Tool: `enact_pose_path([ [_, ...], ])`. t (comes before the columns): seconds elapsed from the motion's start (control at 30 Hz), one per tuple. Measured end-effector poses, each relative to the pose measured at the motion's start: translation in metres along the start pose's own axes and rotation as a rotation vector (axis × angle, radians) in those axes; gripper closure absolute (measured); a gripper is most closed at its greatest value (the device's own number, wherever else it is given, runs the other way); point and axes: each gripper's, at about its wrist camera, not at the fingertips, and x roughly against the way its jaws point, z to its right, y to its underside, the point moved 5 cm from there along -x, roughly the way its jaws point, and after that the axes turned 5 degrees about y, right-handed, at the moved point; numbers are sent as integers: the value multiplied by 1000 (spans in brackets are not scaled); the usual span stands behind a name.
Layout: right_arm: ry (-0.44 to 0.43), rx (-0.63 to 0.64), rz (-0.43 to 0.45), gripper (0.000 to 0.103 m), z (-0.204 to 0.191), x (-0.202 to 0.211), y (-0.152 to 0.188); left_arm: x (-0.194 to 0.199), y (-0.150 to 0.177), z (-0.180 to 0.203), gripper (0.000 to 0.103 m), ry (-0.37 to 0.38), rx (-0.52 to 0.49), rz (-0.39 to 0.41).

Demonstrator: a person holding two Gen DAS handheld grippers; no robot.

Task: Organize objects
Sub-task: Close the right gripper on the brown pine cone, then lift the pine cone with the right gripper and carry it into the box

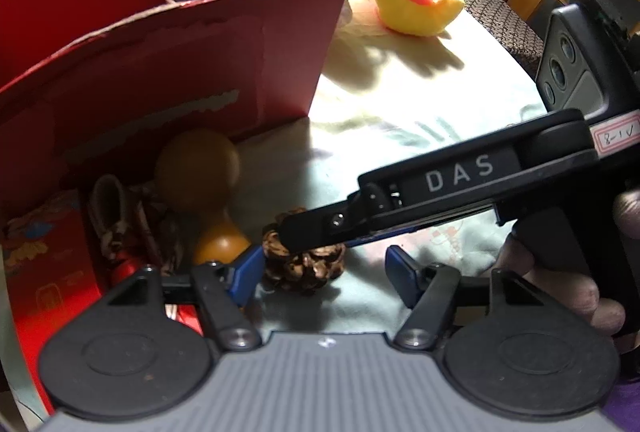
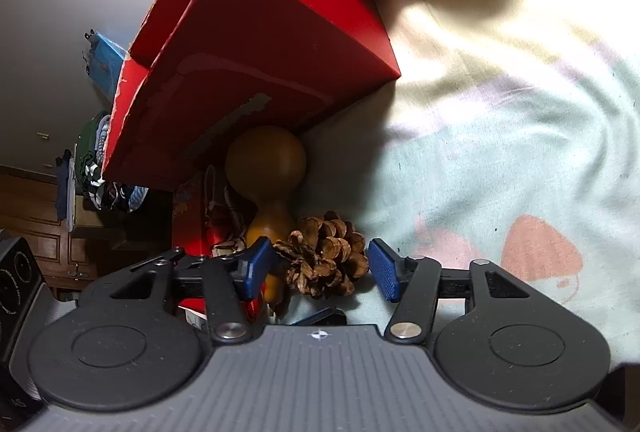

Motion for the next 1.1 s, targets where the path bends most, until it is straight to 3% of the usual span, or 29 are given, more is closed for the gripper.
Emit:
enact_pose_path([
  [0.13,-18,-25,-8,49,6,1,-1,-1,-1,-1,35,0,1,8],
  [0.33,-14,-31,-10,60,15,9,-3,-3,-2,0,35,0,-13,16],
  [0.37,-35,-39,-11,67,16,10,-3,-3,-3,0,35,5,-14,19],
  [0.57,-24,-57,7,67,25,17,-5,-7,-7,3,38,23,-20,24],
  [0.8,-3,-61,34,68,32,29,-9,-5,-14,3,49,77,-2,29],
  [1.1,15,-16,101,68,6,49,-18,17,-35,17,51,121,-62,100],
])
